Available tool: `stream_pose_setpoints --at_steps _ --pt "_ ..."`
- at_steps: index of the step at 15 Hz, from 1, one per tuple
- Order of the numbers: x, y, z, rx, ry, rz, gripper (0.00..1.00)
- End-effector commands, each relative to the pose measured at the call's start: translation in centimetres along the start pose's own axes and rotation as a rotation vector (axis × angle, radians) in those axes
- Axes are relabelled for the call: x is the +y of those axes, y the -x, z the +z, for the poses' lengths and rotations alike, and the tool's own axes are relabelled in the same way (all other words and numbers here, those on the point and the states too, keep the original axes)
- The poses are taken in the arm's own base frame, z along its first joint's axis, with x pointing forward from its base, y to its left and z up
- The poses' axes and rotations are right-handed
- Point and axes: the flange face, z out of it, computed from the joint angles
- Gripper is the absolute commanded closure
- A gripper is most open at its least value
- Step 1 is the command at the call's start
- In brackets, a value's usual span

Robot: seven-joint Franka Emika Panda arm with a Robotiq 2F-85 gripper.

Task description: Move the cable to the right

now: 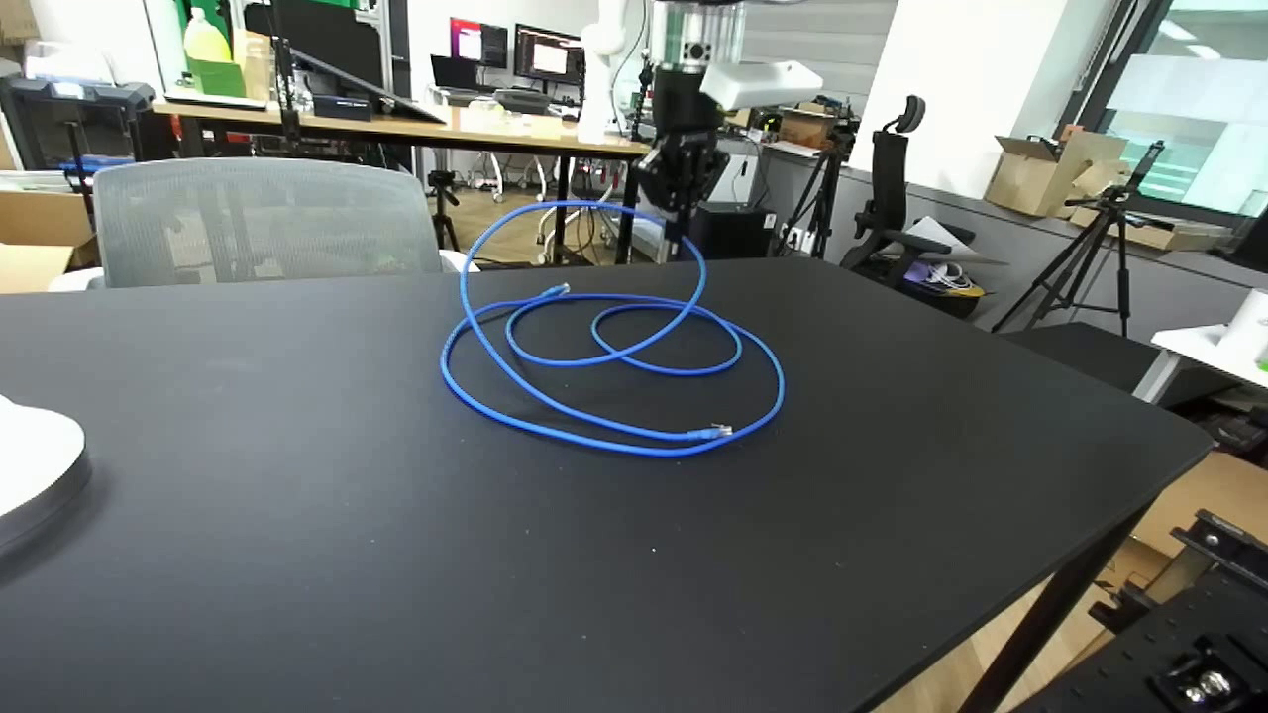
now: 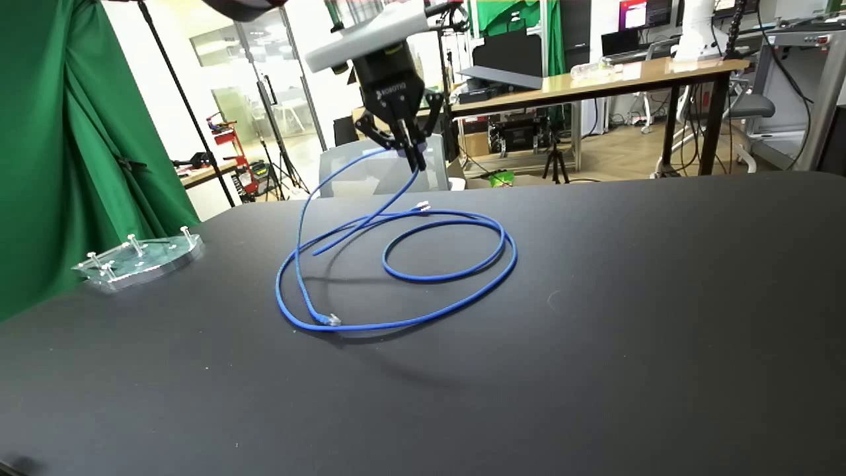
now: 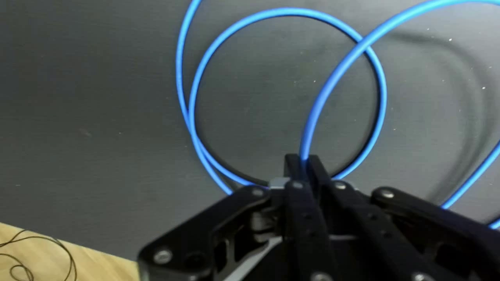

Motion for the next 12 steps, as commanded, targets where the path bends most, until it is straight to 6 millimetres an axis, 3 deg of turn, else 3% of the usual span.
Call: stream_pose_setpoints --at_steps 1,6,9,12 --pt "2.2 5.9 -4.7 0.05 0.041 0.132 0.98" --pt "8.7 13.5 -7.2 0.048 -0.01 0.388 0.98" --pt "13.1 16.4 -6.4 0.033 -0.063 0.558 0.98" --pt "17.2 17.9 -4.1 0.028 -0.128 0.728 0.98"
